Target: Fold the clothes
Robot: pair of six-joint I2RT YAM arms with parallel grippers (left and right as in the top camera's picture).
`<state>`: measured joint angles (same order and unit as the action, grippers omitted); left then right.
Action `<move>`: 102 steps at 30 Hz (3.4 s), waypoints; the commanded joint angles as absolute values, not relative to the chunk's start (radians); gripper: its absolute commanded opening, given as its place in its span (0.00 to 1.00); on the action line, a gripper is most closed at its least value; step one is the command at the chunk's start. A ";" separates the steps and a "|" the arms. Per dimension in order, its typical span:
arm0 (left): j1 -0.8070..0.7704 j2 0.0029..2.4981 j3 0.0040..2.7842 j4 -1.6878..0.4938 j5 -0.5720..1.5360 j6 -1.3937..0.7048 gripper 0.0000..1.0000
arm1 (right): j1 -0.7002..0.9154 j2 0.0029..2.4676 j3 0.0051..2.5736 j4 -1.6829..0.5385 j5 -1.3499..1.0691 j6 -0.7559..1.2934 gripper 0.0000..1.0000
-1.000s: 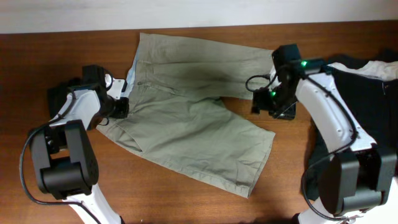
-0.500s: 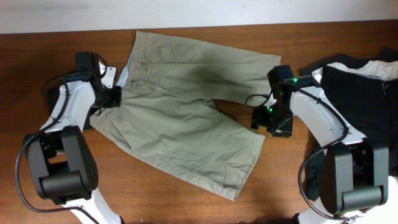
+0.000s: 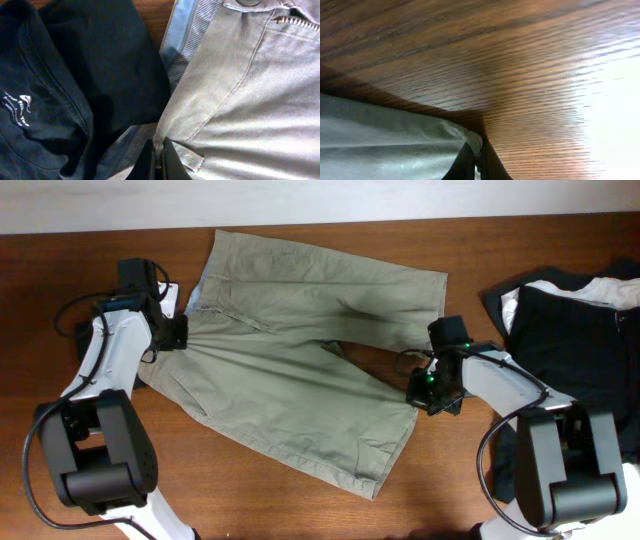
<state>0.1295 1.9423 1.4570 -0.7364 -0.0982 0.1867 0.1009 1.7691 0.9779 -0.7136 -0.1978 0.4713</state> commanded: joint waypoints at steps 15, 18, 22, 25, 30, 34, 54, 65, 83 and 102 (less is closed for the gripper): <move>0.141 1.952 1.482 -0.776 -0.146 0.170 0.29 | -0.038 1.731 0.889 -0.694 -0.316 0.356 0.25; 0.141 1.952 1.482 -0.776 -0.146 0.169 0.29 | 0.009 1.731 0.873 -0.652 -0.329 0.356 0.33; 0.141 1.952 1.482 -0.776 -0.131 0.170 0.30 | 0.062 1.774 0.873 -0.586 -0.334 0.356 0.38; 0.141 1.952 1.482 -0.775 -0.127 0.170 0.30 | 0.054 1.774 0.875 -0.570 -0.326 0.344 0.09; 0.141 1.951 1.482 -0.773 -0.121 0.169 0.00 | -0.074 1.772 1.021 -0.752 -0.133 0.341 0.04; 0.141 1.951 1.482 -0.769 -0.061 0.170 0.00 | -0.093 1.772 1.070 -0.775 -0.134 0.303 0.05; 0.147 2.098 1.614 -0.824 0.316 0.281 0.44 | -0.093 1.772 1.072 -0.805 -0.119 0.303 0.06; 0.147 2.099 1.638 -0.700 0.397 0.282 0.63 | -0.093 1.774 0.924 -0.753 -0.276 0.198 0.42; 0.147 2.099 1.638 -0.746 0.397 0.282 0.64 | -0.105 1.774 0.929 -0.745 -0.147 0.134 0.45; 0.147 2.099 1.638 -0.755 0.397 0.282 0.64 | -0.039 1.774 0.875 -0.620 -0.368 0.184 0.14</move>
<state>0.1410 2.1304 1.6188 -0.7525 0.3824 0.2840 -0.0521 1.7351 0.9108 -0.6113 -0.3225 0.2028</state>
